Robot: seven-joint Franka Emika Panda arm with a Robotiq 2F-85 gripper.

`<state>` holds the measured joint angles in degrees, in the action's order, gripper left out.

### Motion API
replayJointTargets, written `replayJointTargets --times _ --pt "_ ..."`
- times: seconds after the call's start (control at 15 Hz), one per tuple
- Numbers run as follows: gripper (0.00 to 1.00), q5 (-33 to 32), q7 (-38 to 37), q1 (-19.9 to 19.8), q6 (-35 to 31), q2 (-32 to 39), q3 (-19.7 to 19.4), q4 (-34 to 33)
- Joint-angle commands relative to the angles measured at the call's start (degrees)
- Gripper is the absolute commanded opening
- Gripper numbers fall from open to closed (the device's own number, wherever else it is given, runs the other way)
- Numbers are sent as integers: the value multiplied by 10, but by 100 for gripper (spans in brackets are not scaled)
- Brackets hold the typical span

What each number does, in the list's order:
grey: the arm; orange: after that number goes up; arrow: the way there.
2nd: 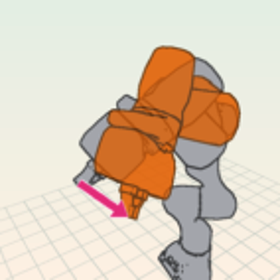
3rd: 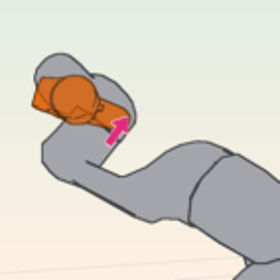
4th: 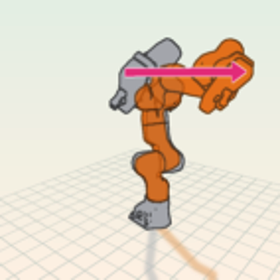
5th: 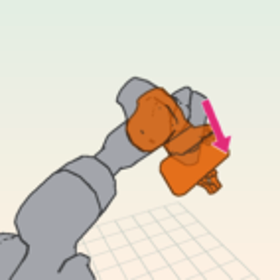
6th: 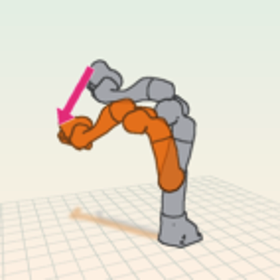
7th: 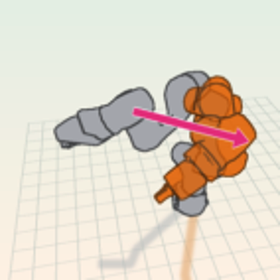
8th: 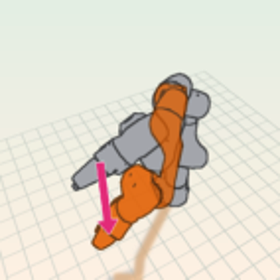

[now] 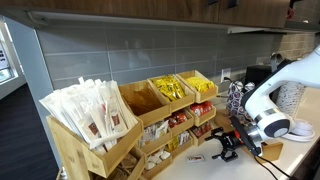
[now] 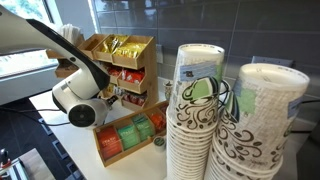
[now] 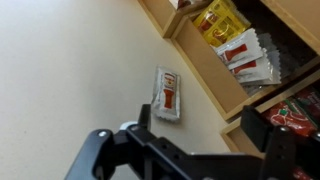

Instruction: Remove one white sachet from the bottom shelf of the second stand from the right and put it on the counter.

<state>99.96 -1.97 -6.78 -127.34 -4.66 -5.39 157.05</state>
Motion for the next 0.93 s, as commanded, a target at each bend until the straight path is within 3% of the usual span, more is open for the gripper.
replayJointTargets --times 0.0,0.4,0.87 --pt "100 -8 -40 14 -58 -30 20 8" --pt "100 -40 -83 33 -145 -63 56 8" --pt "100 -78 -143 69 -320 -80 116 8"
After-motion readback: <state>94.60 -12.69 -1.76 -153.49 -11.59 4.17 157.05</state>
